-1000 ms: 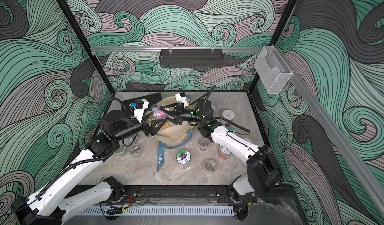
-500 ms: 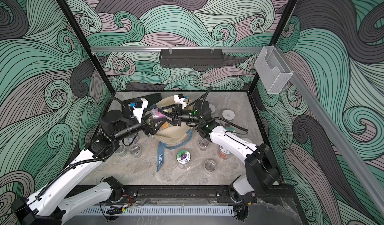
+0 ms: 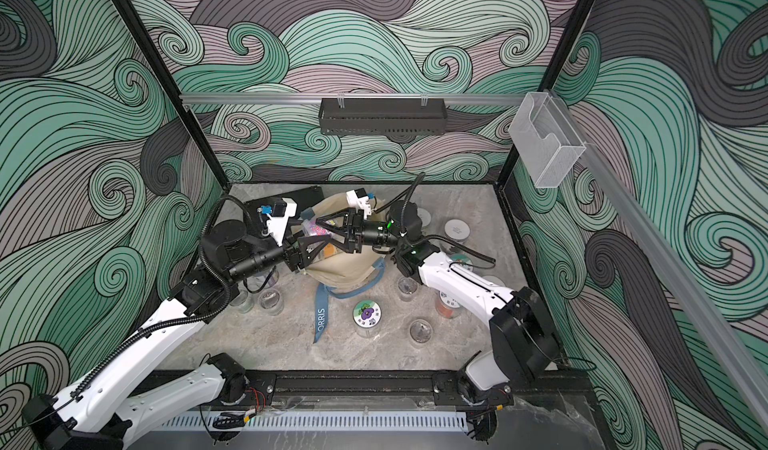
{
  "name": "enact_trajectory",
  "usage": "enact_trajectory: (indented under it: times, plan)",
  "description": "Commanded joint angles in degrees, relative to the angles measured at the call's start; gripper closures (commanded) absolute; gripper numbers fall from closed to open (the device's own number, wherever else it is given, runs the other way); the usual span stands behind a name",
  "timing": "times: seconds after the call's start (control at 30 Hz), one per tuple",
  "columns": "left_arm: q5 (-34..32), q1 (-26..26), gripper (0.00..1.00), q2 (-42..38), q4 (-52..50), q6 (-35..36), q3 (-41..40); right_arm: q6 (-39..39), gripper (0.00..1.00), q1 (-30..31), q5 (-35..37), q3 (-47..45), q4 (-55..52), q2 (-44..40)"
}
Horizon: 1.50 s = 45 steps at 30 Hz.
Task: Take out the seed jars from the canvas bag
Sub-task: Place the seed jar at the center of the board.
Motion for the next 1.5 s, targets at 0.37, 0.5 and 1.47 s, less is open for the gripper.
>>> enact_trajectory:
  times: [0.37, 0.5, 1.47]
  plan:
    - [-7.08, -0.23, 0.39, -4.26, -24.42, -2.66, 6.16, -29.50, 0.02, -6.20, 14.66, -0.98, -39.84, -14.44]
    - [-12.42, -0.24, 0.39, -7.64, -33.45, -8.40, 5.62, -32.46, 0.01, -8.75, 15.03, -1.23, -44.06, -16.99]
    - [-11.59, -0.22, 0.36, 0.73, -61.13, -29.41, -6.55, -35.05, 0.01, -15.86, 9.13, -7.36, -43.30, -21.97]
